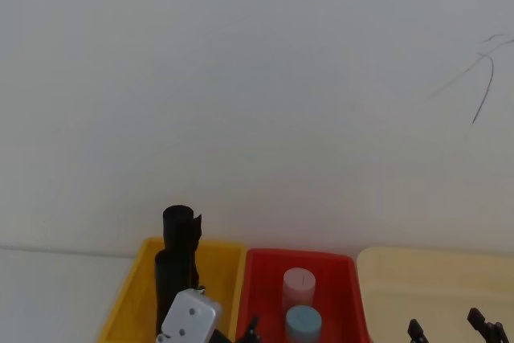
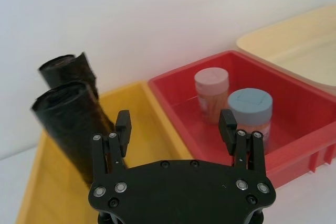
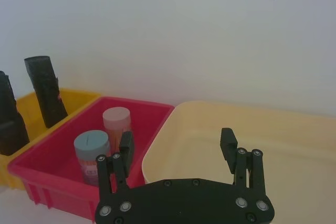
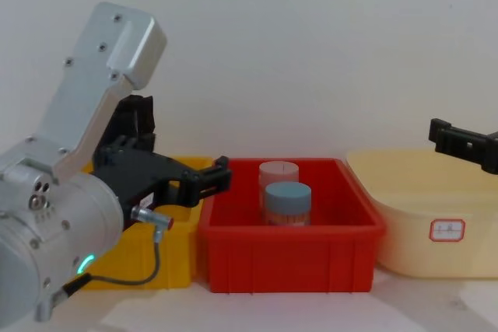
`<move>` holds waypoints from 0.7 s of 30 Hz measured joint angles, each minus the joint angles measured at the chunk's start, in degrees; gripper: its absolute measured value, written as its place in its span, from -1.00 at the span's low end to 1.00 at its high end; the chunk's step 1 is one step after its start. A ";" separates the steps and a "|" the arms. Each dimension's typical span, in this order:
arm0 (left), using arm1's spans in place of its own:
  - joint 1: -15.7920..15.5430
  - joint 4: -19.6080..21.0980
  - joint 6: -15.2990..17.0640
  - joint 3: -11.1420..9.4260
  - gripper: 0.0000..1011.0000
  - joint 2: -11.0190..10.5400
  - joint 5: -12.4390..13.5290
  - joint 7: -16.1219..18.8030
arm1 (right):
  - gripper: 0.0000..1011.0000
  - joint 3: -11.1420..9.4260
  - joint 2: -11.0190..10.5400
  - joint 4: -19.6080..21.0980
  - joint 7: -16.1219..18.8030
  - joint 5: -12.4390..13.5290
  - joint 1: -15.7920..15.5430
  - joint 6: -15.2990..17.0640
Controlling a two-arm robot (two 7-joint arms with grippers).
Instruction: Pick up the garbage bag with the one hand and transfer it to the other hand.
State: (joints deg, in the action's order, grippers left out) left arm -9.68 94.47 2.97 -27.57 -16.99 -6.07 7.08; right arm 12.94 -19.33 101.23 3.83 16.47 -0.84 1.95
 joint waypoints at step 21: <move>8.09 6.78 1.74 4.87 0.98 0.27 1.68 7.37 | 0.98 0.00 0.00 0.00 0.00 0.00 0.00 0.00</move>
State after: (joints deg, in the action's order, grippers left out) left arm -1.59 101.25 4.72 -22.70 -16.72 -4.38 14.44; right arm 12.94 -19.33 101.23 3.83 16.46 -0.84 1.95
